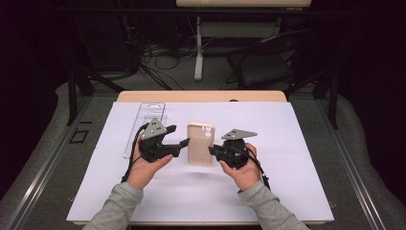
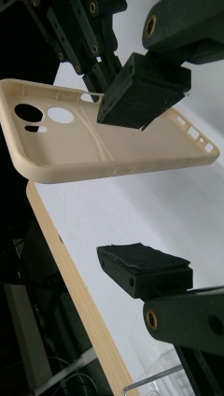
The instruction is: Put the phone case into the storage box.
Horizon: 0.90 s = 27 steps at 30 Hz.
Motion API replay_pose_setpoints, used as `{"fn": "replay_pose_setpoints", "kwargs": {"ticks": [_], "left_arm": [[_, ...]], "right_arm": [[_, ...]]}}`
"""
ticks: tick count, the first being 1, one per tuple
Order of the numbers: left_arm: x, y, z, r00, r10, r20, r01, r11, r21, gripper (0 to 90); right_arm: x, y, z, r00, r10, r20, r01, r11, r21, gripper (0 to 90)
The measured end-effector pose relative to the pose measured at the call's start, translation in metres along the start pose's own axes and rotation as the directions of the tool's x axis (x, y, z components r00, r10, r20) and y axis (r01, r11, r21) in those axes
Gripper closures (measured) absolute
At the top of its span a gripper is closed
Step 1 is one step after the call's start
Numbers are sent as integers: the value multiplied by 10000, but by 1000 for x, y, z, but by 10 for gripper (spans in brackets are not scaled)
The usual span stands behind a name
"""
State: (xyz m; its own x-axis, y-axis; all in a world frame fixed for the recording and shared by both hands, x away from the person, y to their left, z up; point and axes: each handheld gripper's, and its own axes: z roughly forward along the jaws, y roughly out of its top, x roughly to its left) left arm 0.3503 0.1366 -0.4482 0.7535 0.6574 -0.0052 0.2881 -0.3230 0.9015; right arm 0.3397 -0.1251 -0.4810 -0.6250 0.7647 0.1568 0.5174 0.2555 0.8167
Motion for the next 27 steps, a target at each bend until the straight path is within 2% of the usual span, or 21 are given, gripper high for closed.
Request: {"fn": "replay_pose_setpoints", "kwargs": {"ticks": [17, 22, 27], "left_arm": [[-5, 3, -3, 9983, 439, -376, -437, 9990, 60, 326], [-7, 5, -4, 9952, 797, -563, -782, 9965, 281, 336], [-9, 8, -7, 9864, 1345, -948, -1306, 9903, 466, 350]], "right_arm": [[11, 1, 3, 9976, -669, 169, 655, 9949, 764, 819], [12, 1, 5, 9972, -727, 159, 710, 9937, 867, 819], [13, 0, 5, 9972, -740, 113, 726, 9927, 961, 819]]}}
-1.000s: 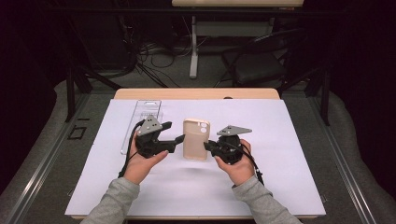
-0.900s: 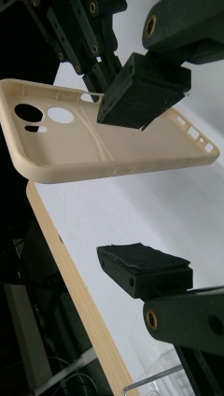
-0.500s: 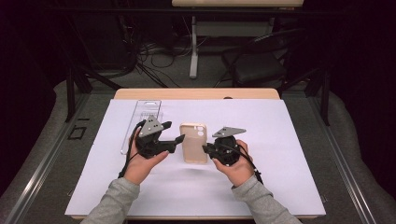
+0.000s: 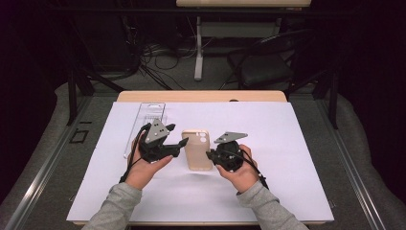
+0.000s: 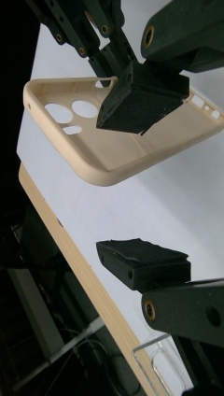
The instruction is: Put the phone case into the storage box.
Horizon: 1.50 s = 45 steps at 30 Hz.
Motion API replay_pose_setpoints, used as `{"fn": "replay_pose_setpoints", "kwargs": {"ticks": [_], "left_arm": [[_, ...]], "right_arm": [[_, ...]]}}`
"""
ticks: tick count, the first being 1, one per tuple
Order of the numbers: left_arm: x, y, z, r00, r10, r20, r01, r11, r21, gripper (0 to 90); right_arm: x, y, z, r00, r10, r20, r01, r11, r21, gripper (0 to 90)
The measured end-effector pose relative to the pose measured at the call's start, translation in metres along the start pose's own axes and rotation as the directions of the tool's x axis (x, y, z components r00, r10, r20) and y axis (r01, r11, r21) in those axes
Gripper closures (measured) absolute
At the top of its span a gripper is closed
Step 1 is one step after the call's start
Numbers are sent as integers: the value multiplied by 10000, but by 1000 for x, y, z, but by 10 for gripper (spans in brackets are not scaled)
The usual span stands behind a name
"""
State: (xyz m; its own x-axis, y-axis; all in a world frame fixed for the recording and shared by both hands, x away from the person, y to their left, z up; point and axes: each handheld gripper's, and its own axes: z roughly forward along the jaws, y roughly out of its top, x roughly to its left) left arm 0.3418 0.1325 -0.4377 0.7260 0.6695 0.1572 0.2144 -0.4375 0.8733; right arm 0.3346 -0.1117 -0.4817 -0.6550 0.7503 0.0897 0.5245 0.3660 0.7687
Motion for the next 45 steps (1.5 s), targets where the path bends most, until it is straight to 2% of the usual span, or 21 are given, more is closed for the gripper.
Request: {"fn": "replay_pose_setpoints", "kwargs": {"ticks": [6, 11, 14, 20, 27, 39, 45], "left_arm": [[-3, 3, -4, 9979, 563, -322, -559, 9984, 113, 398], [-6, 6, -5, 9926, 1136, -439, -1129, 9934, 184, 458], [-8, 6, -5, 9891, 1373, -525, -1360, 9903, 278, 464], [-9, 6, -4, 9851, 1576, -688, -1547, 9869, 460, 501], [-10, 6, -4, 9818, 1778, -671, -1740, 9830, 582, 569], [-16, 7, -4, 9697, 2347, -680, -2288, 9698, 844, 633], [-16, 7, -4, 9690, 2368, -701, -2303, 9690, 900, 660]], "right_arm": [[2, 0, 1, 10000, -61, -61, 61, 10000, -6, 819], [3, 0, 1, 9999, -81, -96, 81, 10000, -7, 819], [4, 0, 1, 9999, -102, -104, 102, 9999, 3, 819], [5, 0, 1, 9998, -148, -137, 148, 9999, 19, 819], [7, 0, 2, 9997, -186, -158, 187, 9998, 45, 819], [9, 0, 3, 9994, -251, -246, 253, 9997, 62, 819], [10, -1, 3, 9993, -273, -251, 275, 9996, 79, 819]]}}
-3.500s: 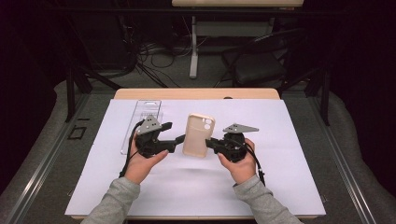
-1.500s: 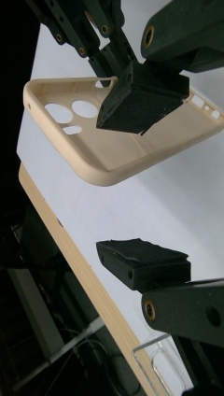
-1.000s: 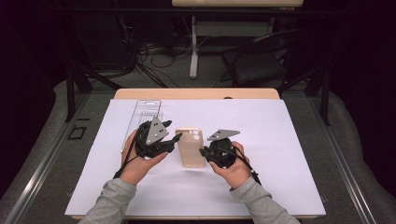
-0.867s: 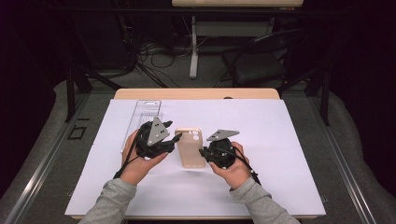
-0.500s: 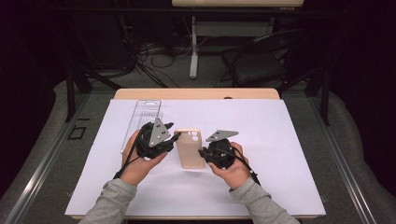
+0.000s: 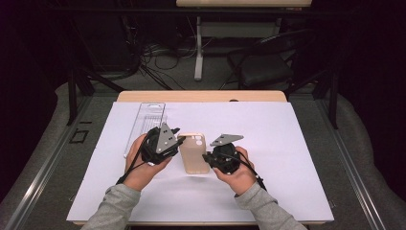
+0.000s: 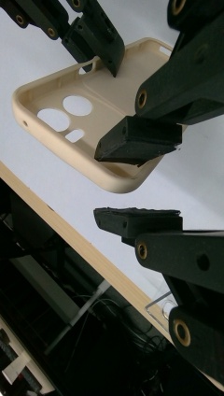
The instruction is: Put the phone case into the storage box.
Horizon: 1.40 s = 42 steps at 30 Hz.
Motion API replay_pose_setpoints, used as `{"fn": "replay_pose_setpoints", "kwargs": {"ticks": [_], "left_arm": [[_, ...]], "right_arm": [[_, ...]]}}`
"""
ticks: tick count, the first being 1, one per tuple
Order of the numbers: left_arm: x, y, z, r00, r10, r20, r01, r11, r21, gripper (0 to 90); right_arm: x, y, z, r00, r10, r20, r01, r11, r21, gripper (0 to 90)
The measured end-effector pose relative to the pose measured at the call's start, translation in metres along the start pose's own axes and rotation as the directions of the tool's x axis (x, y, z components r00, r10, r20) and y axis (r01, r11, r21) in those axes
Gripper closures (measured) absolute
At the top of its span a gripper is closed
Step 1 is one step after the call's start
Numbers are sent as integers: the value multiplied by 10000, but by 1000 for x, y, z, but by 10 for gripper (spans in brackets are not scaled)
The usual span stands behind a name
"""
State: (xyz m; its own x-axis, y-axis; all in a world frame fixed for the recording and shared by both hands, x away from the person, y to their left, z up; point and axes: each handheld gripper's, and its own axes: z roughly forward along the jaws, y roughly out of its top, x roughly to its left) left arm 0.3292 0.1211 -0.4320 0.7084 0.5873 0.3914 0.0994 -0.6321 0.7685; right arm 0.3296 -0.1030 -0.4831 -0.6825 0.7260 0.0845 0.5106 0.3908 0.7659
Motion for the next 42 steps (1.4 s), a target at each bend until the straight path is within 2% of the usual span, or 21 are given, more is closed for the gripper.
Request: {"fn": "replay_pose_setpoints", "kwargs": {"ticks": [6, 14, 28, 42], "left_arm": [[0, 0, 0, 9999, 137, -57, -137, 9999, 13, 686], [-1, 1, 0, 9993, 369, 115, -370, 9993, 91, 752], [0, 1, -1, 9983, 553, 155, -557, 9982, 239, 775], [3, -1, 0, 9982, 511, 317, -522, 9981, 324, 786]], "right_arm": [[0, 0, 1, 10000, -35, -12, 35, 10000, 29, 819], [0, 0, 1, 10000, -43, -41, 43, 10000, 34, 819], [1, -1, 1, 10000, -28, -54, 28, 10000, 74, 819], [2, -1, 2, 9999, -49, -119, 50, 9999, 104, 819]]}}
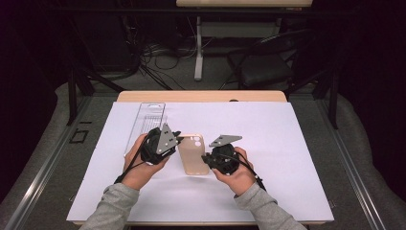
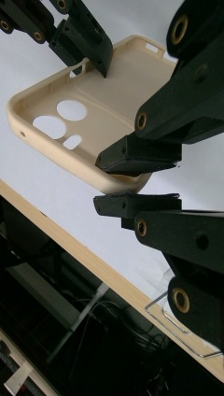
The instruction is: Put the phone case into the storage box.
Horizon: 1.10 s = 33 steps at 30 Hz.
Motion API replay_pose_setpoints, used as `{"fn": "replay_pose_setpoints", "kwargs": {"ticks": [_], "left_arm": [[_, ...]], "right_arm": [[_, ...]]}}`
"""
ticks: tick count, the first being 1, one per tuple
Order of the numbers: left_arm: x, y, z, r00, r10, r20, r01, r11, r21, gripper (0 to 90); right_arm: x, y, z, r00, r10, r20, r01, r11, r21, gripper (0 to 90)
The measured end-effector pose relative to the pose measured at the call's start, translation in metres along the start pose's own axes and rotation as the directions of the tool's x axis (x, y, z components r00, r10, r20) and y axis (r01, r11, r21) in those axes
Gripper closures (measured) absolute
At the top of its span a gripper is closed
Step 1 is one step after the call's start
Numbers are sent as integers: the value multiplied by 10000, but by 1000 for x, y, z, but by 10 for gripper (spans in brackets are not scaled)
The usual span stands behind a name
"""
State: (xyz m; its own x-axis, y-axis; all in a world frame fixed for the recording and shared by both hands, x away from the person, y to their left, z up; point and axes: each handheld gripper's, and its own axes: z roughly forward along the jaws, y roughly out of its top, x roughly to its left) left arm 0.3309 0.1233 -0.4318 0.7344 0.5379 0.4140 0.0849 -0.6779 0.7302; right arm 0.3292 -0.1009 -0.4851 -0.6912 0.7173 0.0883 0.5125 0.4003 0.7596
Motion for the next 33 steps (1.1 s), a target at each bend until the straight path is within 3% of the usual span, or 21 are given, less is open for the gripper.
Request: {"fn": "replay_pose_setpoints", "kwargs": {"ticks": [33], "left_arm": [[4, -1, -2, 9995, -224, 220, 230, 9994, -245, 791]], "right_arm": [[-1, 0, 1, 9998, 153, -155, -155, 9998, -121, 805]]}}
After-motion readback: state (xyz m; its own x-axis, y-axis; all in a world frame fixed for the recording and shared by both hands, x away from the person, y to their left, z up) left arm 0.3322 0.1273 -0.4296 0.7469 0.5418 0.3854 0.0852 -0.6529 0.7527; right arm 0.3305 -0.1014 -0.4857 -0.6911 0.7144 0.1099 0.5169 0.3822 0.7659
